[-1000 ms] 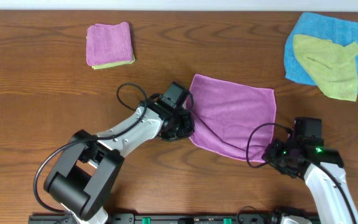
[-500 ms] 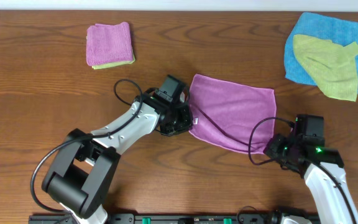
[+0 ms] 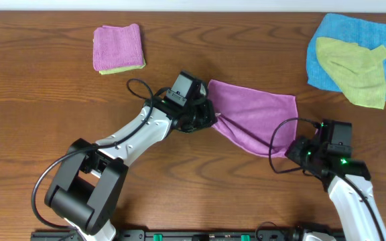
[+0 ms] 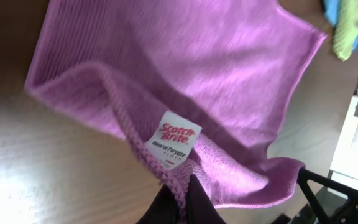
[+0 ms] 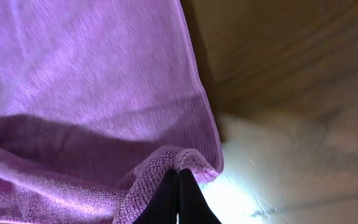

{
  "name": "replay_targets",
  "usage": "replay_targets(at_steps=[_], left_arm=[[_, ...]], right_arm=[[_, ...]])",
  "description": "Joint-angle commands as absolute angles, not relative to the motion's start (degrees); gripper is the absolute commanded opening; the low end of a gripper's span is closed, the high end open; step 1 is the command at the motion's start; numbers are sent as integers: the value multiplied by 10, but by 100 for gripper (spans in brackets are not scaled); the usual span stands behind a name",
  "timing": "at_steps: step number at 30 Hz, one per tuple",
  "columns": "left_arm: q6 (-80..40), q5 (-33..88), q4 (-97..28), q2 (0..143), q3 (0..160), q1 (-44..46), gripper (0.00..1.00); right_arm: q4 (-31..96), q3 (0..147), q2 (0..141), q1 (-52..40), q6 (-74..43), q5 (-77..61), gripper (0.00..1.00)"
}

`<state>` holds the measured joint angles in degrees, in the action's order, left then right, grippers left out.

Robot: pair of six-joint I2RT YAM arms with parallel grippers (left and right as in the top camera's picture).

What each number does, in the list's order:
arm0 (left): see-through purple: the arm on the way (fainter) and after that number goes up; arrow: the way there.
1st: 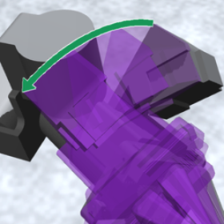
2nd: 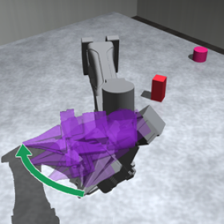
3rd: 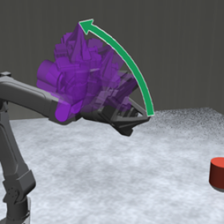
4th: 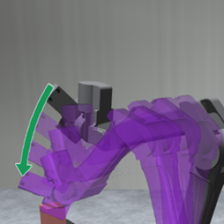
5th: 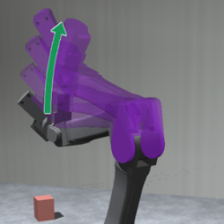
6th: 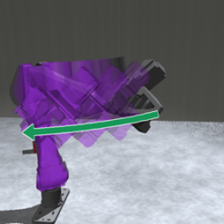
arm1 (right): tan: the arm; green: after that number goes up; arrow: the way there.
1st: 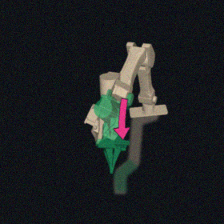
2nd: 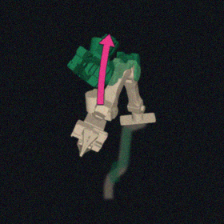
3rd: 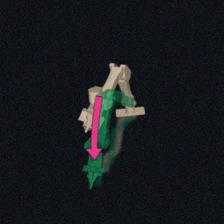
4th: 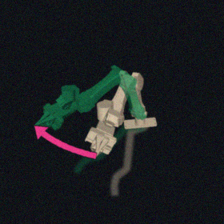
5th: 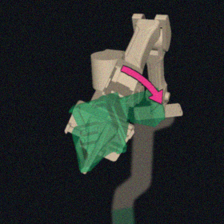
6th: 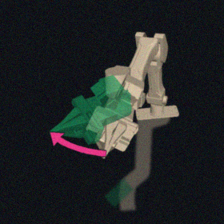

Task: Fold the cloth
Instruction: 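Lift the bottom edge with both grippers and fold it upward over the top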

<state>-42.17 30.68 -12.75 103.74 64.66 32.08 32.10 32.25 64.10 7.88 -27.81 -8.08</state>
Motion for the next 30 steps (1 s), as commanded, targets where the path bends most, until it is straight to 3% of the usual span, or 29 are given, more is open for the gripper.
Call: replay_targets(at_steps=[1, 13, 30], left_arm=[[-424, 274, -118, 1044, 662, 318, 6], [-417, 172, -91, 1044, 662, 318, 6], [-396, 152, -27, 1063, 662, 318, 6]], right_arm=[[305, 330, 639, 82, -274, -69, 1], [251, 330, 645, 82, -273, 0, 1], [157, 330, 707, 82, -274, -21, 2]])
